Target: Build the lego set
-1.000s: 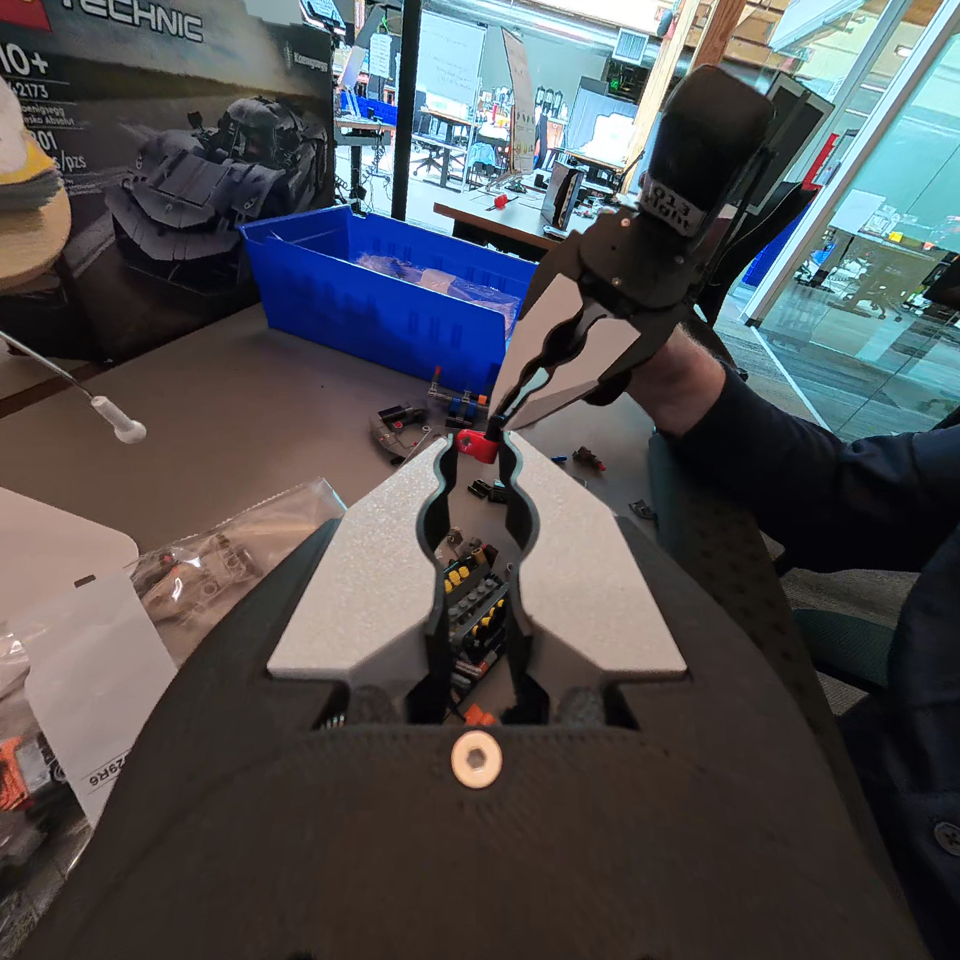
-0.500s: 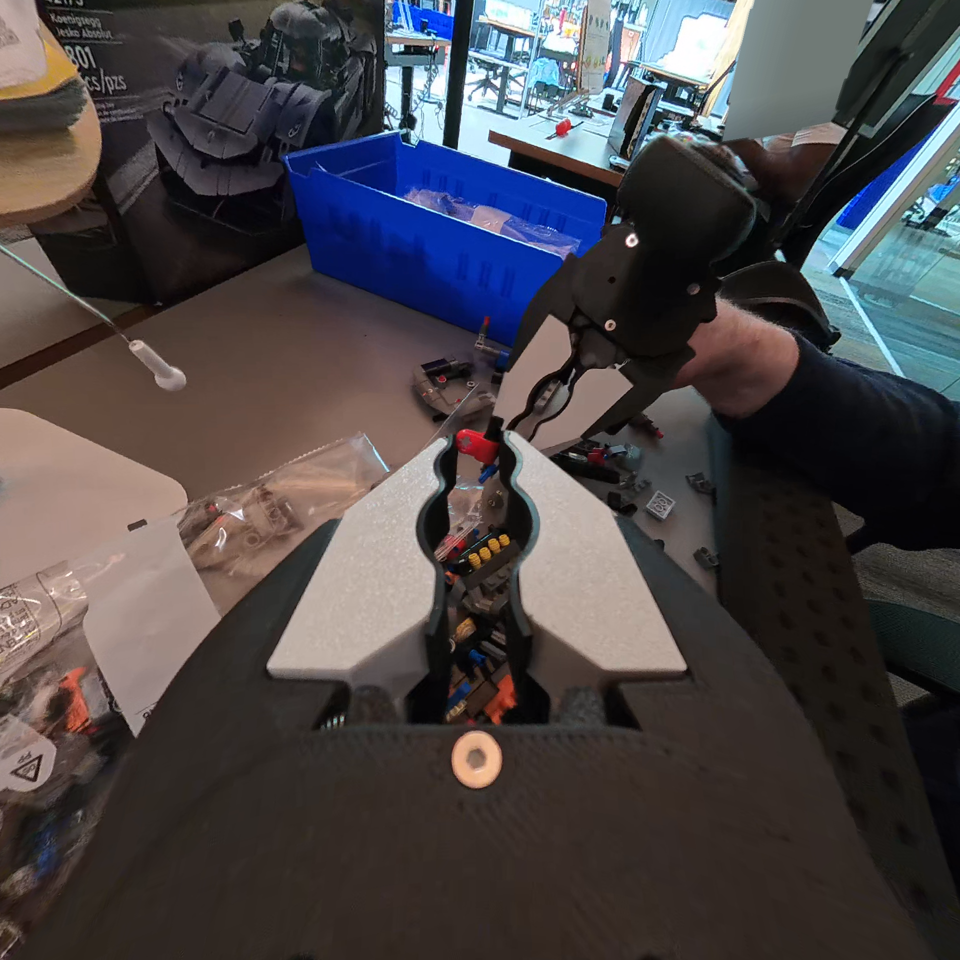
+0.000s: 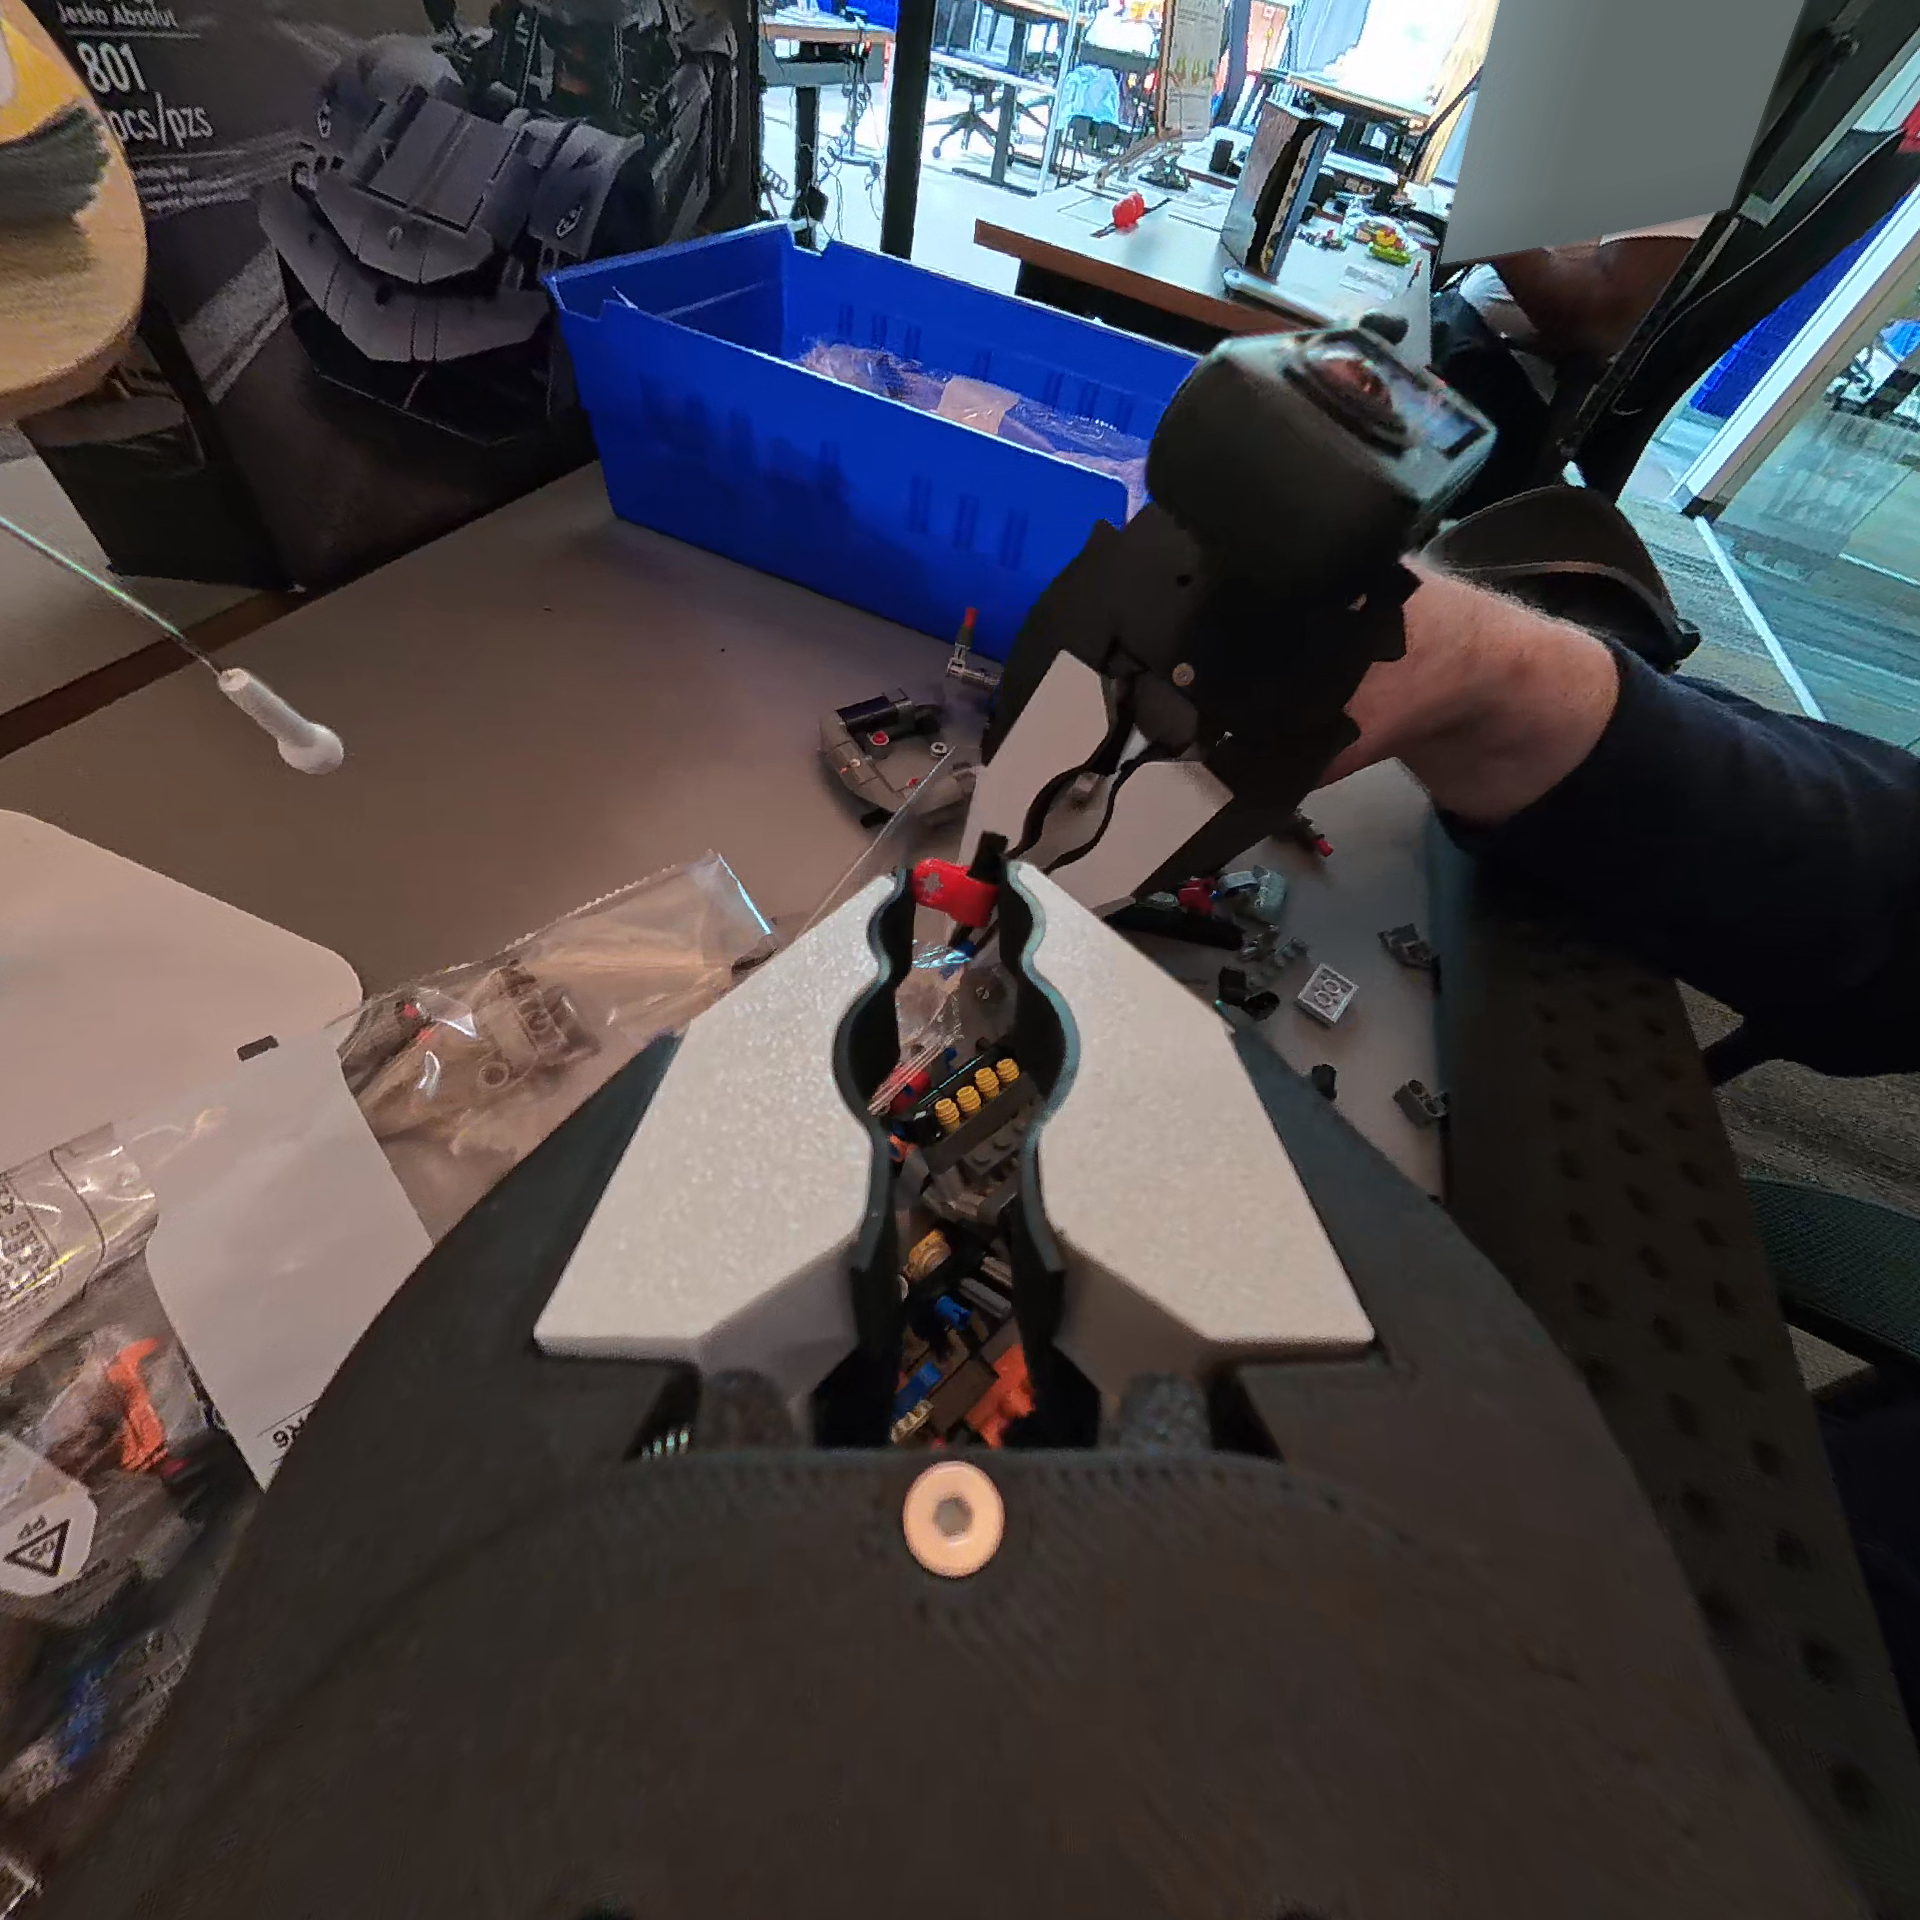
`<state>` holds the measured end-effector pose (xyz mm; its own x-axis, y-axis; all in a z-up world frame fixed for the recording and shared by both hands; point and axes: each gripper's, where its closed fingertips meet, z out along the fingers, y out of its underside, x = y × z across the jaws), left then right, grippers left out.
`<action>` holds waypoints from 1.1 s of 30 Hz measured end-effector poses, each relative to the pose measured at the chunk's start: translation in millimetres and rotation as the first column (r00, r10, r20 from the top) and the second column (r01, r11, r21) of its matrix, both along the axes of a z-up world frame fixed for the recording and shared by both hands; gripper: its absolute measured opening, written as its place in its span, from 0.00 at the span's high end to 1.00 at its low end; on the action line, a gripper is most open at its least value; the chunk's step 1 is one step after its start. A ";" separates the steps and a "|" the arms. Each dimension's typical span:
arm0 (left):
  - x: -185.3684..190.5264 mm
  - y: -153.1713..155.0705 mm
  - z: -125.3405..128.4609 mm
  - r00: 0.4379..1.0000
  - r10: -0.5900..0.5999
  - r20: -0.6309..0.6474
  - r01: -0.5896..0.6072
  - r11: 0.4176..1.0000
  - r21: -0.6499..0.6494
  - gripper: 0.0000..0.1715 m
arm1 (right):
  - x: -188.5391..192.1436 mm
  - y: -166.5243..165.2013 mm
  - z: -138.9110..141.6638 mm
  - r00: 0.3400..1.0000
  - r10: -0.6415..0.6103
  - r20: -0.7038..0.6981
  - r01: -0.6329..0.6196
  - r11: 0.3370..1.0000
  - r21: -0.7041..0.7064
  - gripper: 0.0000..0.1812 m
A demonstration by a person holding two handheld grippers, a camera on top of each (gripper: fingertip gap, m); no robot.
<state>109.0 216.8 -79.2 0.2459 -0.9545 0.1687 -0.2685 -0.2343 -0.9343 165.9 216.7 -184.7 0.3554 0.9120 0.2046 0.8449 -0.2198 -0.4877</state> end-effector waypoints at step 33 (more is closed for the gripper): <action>10.8 -13.4 -10.1 0.996 -0.086 -0.031 0.086 0.996 0.005 0.92 | -37.0 -11.0 102.5 0.871 0.175 -0.459 -0.030 0.952 0.305 0.94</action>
